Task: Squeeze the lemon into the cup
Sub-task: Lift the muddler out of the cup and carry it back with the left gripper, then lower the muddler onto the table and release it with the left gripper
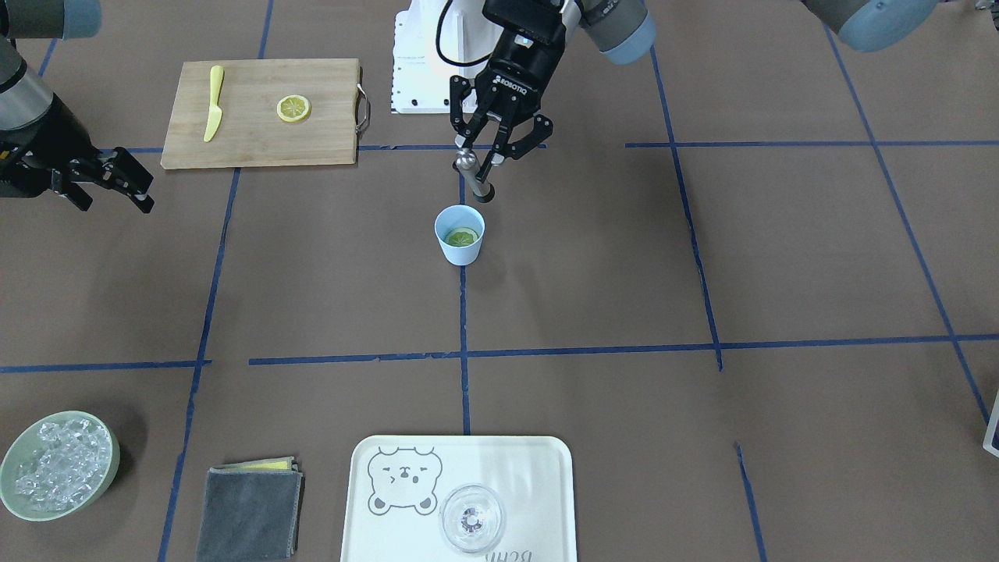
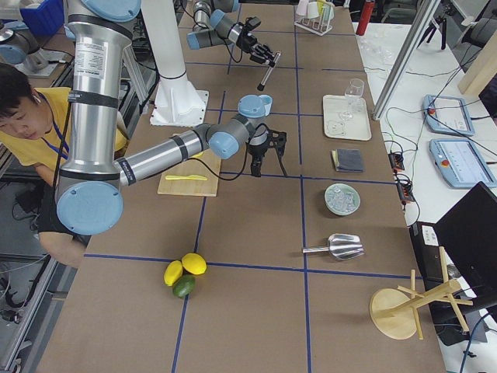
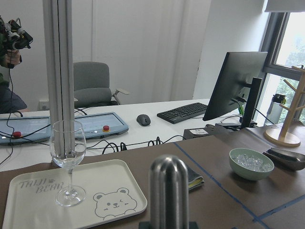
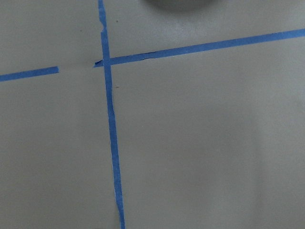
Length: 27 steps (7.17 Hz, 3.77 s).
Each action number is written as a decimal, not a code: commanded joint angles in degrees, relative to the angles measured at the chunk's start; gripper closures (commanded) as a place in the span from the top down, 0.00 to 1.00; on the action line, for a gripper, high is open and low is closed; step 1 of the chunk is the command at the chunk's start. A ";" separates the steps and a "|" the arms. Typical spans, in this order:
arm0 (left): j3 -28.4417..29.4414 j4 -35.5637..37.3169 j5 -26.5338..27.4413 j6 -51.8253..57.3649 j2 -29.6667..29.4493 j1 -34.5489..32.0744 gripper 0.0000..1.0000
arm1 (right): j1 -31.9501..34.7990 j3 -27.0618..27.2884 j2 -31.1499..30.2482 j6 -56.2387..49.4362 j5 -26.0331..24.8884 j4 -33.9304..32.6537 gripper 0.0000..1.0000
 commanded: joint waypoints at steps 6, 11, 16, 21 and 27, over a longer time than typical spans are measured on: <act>-3.88 10.59 -41.86 0.26 24.52 -21.76 0.00 | 0.38 -0.25 -0.08 0.20 0.08 0.02 1.00; 8.33 19.54 -62.15 0.36 24.53 -29.81 0.00 | 0.38 0.10 -0.34 0.37 0.16 0.02 1.00; 15.37 23.67 -63.56 -3.07 22.43 -36.32 0.00 | 0.29 0.27 -0.43 0.72 0.08 0.02 1.00; 15.82 25.52 -63.91 -4.31 21.89 -36.15 0.00 | 0.29 0.36 -0.43 0.90 0.08 0.02 1.00; 17.84 25.61 -63.91 -4.04 20.40 -35.09 0.00 | 0.29 0.36 -0.35 0.90 0.08 0.02 1.00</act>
